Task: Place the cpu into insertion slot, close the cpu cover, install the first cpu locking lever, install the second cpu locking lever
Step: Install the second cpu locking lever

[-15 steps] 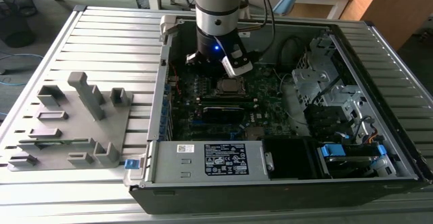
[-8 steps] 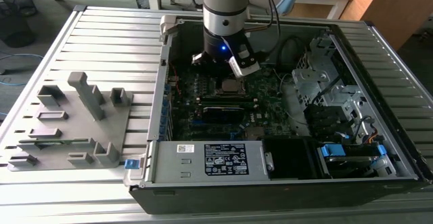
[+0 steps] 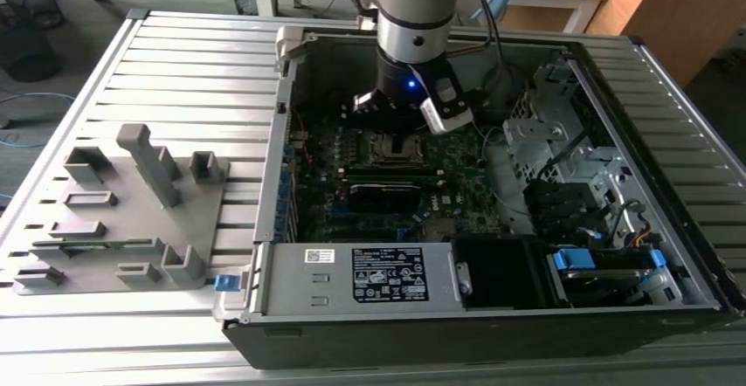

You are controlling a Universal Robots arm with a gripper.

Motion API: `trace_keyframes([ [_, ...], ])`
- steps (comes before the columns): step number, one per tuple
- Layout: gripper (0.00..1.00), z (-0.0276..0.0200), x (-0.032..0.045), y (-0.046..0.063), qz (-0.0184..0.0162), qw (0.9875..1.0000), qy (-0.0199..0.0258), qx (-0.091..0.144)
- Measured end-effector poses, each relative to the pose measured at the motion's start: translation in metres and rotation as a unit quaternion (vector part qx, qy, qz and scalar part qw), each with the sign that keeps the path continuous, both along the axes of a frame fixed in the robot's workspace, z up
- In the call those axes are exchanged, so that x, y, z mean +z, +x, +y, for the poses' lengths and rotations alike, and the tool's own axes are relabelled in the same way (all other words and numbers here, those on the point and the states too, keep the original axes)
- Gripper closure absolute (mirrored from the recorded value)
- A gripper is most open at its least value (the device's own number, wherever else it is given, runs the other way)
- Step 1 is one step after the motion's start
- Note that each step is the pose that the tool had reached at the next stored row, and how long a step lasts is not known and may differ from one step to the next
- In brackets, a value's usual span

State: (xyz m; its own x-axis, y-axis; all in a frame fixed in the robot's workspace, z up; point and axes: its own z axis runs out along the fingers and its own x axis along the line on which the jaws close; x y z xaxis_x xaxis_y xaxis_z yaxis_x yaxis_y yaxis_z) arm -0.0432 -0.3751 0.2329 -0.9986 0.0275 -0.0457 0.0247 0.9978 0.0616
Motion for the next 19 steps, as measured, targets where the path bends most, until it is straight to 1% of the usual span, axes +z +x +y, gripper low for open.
trace_keyframes([
  [2,0.89,0.0001,-0.0003,0.004,0.0000,1.0000,0.0001,0.000],
  [3,0.89,0.0010,-0.0004,0.005,0.0000,1.0000,0.0000,0.000],
  [4,0.89,0.0029,-0.0006,0.005,0.0000,1.0000,0.0000,0.000],
  [7,0.89,0.0120,-0.0010,0.006,0.0000,1.0000,0.0000,0.000],
  [10,0.89,0.0190,-0.0013,0.006,0.0001,1.0000,-0.0001,0.000],
  [11,0.89,0.0198,-0.0013,0.006,0.0001,1.0000,-0.0001,0.000],
  [19,0.89,0.0205,-0.0013,0.006,0.0000,1.0000,0.0000,0.000],
])
